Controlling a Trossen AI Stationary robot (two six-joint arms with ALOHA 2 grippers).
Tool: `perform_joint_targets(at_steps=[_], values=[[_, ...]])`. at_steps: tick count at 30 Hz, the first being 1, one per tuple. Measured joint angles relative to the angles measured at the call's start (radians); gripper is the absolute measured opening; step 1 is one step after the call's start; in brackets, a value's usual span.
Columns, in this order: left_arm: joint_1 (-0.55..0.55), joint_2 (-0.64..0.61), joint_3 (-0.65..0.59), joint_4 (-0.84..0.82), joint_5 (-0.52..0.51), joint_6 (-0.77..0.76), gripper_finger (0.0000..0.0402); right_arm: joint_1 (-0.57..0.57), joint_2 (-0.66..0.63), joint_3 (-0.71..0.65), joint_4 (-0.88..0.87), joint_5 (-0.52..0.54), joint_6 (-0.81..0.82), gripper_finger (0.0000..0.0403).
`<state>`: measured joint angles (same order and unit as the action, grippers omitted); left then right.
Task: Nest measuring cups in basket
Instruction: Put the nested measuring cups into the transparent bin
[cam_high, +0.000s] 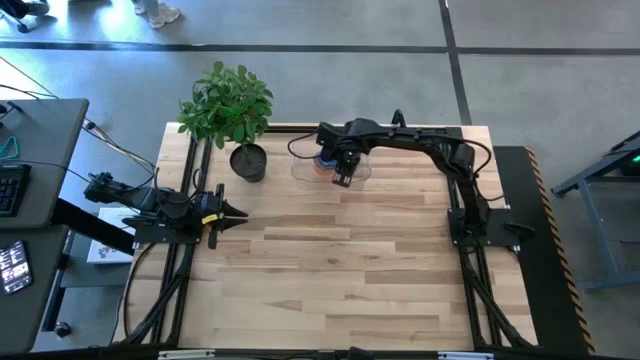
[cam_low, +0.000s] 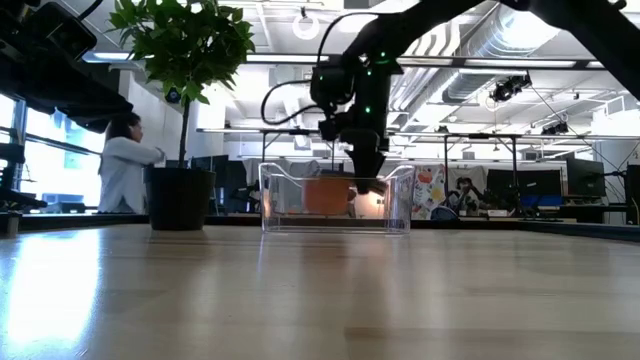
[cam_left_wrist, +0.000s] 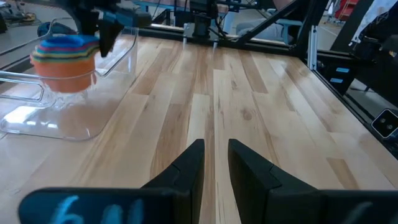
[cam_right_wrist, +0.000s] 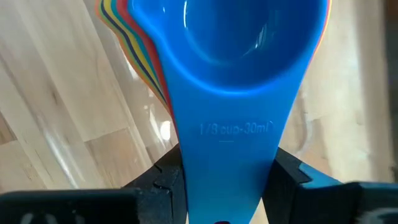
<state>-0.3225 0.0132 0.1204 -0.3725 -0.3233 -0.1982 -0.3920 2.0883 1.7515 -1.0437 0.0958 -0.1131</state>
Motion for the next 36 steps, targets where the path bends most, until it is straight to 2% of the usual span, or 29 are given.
perform_joint_targets(at_steps=[25, 36], values=[[0.0, 0.0, 0.0, 0.0, -0.001, 0.0, 0.0062, -0.014, 0.026, -0.001, -0.004, -0.008, 0.026, 0.0133], [0.0, 0.0, 0.0, 0.0, -0.002, 0.0, 0.0062, -0.007, 0.068, 0.002, 0.002, -0.044, 0.053, 0.0135]])
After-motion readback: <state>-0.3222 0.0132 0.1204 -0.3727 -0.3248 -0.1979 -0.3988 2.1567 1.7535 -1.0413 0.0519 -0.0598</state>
